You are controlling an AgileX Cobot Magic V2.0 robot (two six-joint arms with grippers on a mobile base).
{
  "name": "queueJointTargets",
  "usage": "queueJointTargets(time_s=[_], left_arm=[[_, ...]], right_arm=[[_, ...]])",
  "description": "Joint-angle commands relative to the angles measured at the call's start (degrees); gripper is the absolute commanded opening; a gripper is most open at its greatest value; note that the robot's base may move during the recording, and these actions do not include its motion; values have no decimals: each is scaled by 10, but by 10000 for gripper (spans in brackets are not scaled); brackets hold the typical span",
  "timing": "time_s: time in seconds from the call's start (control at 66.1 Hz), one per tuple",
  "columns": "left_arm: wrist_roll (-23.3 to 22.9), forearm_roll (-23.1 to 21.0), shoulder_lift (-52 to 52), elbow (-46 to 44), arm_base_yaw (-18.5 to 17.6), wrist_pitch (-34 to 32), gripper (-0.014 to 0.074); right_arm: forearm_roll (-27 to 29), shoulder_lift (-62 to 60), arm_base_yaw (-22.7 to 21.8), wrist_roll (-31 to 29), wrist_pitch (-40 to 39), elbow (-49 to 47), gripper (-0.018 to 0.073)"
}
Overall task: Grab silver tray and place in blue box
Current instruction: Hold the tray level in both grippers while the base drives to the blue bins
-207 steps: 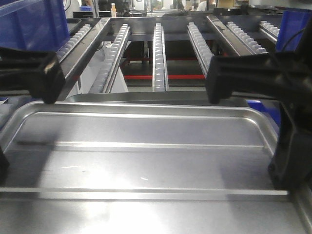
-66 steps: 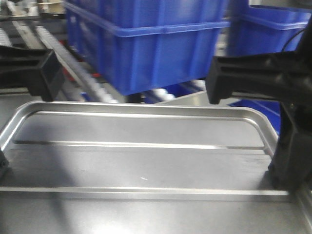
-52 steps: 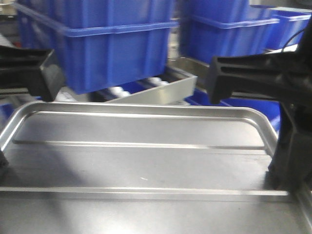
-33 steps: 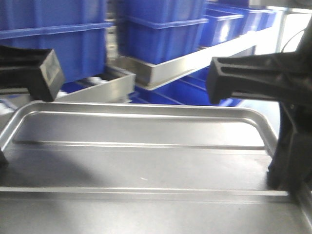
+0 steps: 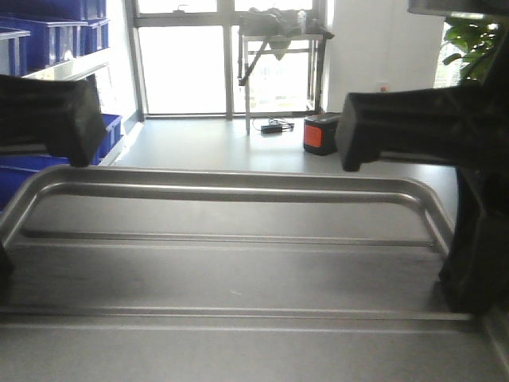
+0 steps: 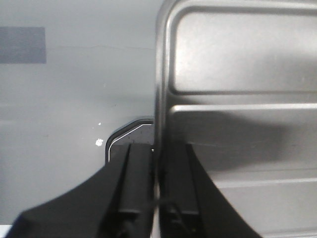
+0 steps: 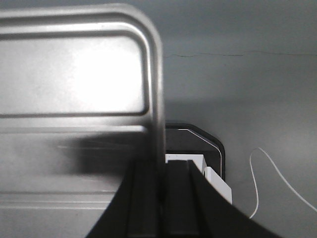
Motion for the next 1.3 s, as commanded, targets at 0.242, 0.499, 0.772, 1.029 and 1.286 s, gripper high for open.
queueJointTargets(time_s=[0.242, 0.499, 0.772, 1.029, 1.286], left_arm=[[-7, 20, -14, -15, -4, 24, -9], [-7, 20, -14, -15, -4, 24, -9], [-7, 20, -14, -15, -4, 24, -9], [-7, 20, -14, -15, -4, 24, -9], [-7, 20, -14, -15, -4, 24, -9]], right_arm=[[-25, -15, -1, -2, 14, -13, 59], [-25, -15, -1, -2, 14, -13, 59], [-25, -15, -1, -2, 14, -13, 59], [-25, -15, -1, -2, 14, -13, 59], [-25, -15, -1, -2, 14, -13, 59]])
